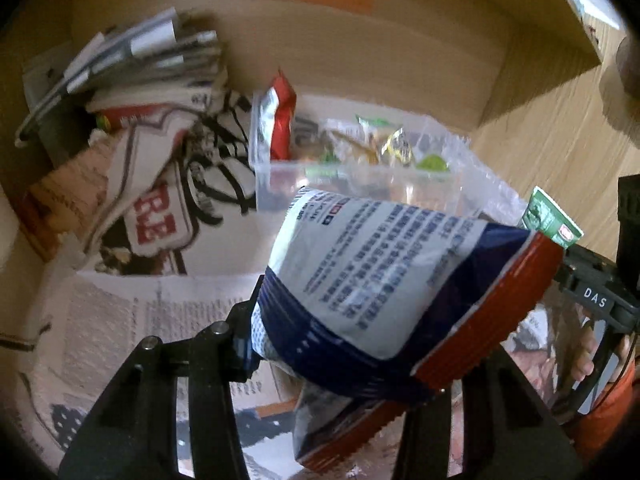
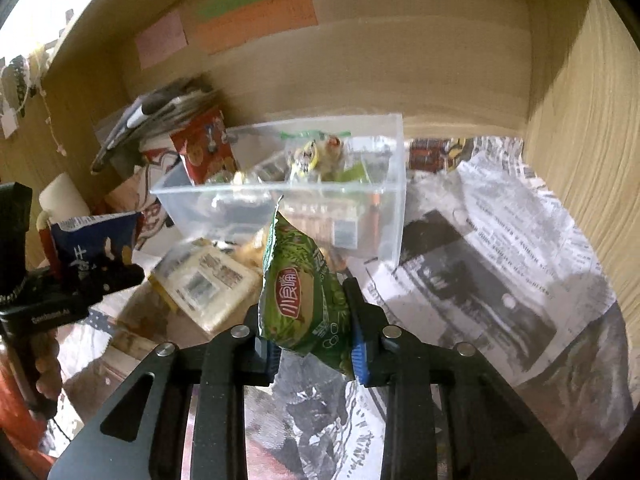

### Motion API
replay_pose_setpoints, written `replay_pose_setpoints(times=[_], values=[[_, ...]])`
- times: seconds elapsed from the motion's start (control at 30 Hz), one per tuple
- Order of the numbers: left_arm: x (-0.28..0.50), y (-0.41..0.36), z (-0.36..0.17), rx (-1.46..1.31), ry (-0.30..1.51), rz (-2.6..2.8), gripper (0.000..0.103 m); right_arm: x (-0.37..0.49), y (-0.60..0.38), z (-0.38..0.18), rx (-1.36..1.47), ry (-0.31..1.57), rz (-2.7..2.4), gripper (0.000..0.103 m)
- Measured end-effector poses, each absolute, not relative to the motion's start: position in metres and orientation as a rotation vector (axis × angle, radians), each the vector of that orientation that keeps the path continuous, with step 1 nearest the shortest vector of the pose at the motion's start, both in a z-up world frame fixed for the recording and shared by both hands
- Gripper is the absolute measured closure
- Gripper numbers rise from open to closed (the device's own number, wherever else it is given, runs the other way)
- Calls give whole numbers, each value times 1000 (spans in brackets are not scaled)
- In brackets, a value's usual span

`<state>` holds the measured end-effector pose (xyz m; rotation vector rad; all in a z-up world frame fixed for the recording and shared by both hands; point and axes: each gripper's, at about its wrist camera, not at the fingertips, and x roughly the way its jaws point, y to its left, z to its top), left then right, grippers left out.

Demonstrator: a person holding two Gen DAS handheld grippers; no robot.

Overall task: Organize snacks
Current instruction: 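Lower the chip bag into the box with the left tool while the right tool drops the pea bag there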

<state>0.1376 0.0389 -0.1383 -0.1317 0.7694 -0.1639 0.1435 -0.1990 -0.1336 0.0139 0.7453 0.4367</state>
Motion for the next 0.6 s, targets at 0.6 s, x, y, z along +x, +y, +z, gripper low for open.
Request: replay_pose_setpoints(times=[0.6], values=[[182, 30, -75, -126, 641, -192, 57, 165, -186, -80, 4, 581, 483, 78]])
